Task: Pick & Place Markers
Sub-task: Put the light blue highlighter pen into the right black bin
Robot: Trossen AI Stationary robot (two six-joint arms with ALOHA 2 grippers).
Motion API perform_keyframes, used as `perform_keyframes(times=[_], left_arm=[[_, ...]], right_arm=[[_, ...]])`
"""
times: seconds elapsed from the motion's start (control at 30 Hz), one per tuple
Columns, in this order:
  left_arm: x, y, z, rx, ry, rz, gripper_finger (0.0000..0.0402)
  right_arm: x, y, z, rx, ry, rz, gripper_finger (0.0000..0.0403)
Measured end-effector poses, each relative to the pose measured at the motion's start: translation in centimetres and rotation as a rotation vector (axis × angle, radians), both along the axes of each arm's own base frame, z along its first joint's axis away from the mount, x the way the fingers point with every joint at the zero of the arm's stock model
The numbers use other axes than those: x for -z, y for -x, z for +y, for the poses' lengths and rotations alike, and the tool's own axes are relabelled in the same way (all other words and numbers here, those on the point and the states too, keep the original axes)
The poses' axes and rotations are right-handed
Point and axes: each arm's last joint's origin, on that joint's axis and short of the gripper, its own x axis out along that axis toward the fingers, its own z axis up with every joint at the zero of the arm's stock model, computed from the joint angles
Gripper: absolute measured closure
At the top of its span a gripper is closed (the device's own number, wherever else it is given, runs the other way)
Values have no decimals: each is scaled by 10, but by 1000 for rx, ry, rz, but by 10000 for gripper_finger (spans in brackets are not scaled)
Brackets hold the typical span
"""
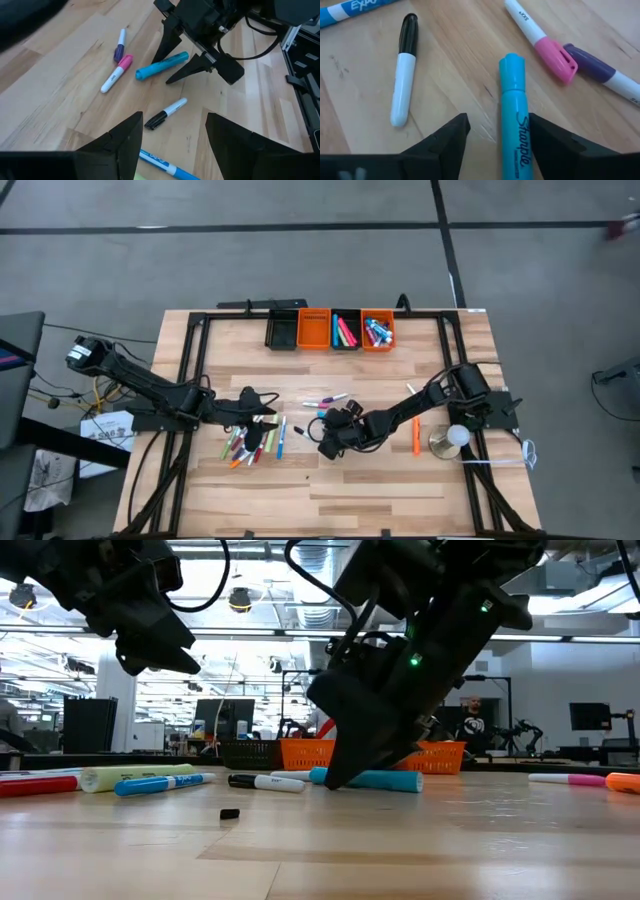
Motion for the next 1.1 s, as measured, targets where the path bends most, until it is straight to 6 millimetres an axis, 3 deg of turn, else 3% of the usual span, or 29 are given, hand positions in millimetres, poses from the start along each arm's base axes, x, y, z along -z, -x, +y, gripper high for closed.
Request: perform_keyframes(times=[0.33, 0.53, 0.7, 0.83, 0.97, 1.1], left_arm=[[0, 0, 0, 1, -1, 0, 188], [0, 0, 0, 2, -3, 0, 188], [0, 0, 0, 2, -3, 1, 188], [0, 0, 1, 0, -3, 1, 188], [0, 0, 1, -13, -11, -2, 188], [0, 0, 1, -23, -17, -5, 188]], right_arm=[[0, 0, 0, -19, -6, 10, 336], [-7, -2, 1, -79, 11, 22, 347], [-29, 4, 3, -129, 33, 20, 335], [-64, 5, 1, -157, 91, -65, 343], [-90, 9, -15, -129, 195, -99, 344], [-123, 11, -48, -77, 247, -165, 341]])
